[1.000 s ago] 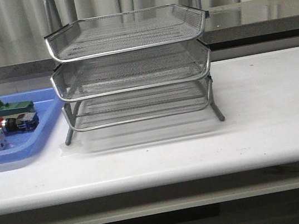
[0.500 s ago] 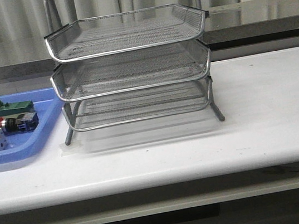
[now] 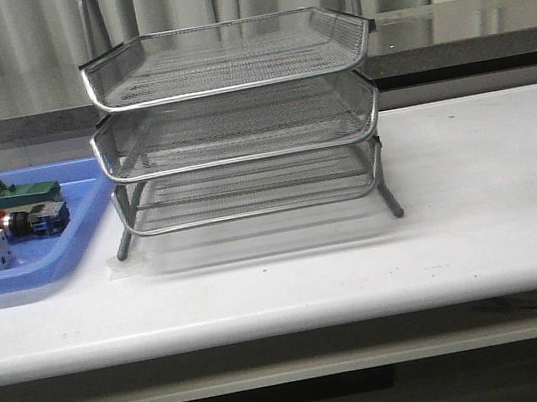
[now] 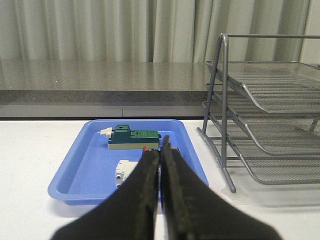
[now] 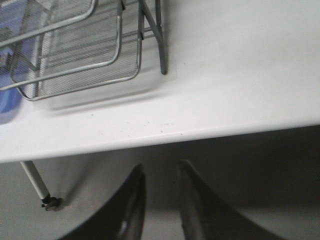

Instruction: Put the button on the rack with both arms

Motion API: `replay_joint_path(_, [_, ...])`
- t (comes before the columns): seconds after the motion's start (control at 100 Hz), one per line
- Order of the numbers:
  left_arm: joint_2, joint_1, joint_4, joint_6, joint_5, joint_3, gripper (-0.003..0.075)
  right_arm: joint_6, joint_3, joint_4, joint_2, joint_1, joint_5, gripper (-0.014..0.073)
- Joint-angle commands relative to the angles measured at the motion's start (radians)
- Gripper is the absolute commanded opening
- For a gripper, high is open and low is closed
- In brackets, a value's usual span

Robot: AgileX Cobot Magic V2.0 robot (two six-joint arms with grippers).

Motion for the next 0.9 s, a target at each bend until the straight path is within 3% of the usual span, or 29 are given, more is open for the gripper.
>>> replay_joint_path(0.0, [-0.033, 0.007, -0.008, -0.008, -0.081, 0.046, 0.0004, -0.001, -0.033, 0.068, 0.034, -0.005, -0.116, 0.0395])
replay_joint_path(0.08, [-0.033, 0.007, -0.008, -0.008, -0.081, 0.046, 0.0004, -0.002, -0.033, 0.099, 0.079, -0.005, -0.155, 0.0459])
replay_joint_path(0.52, [-0.033, 0.007, -0.008, -0.008, -0.081, 0.046, 0.0004, -0.283, -0.036, 0.493, 0.387, 0.126, -0.465, 0.0455])
replay_joint_path(0.7, [-0.033, 0.007, -0.008, -0.008, -0.081, 0.046, 0.0004, -0.294, -0.038, 0.511, 0.501, 0.179, -0.568, 0.0455])
replay_joint_path(0.89, [-0.033, 0.007, -0.008, -0.008, -0.081, 0.046, 0.0004, -0.294, -0.105, 0.512, 0.588, 0.202, -0.573, 0.0455])
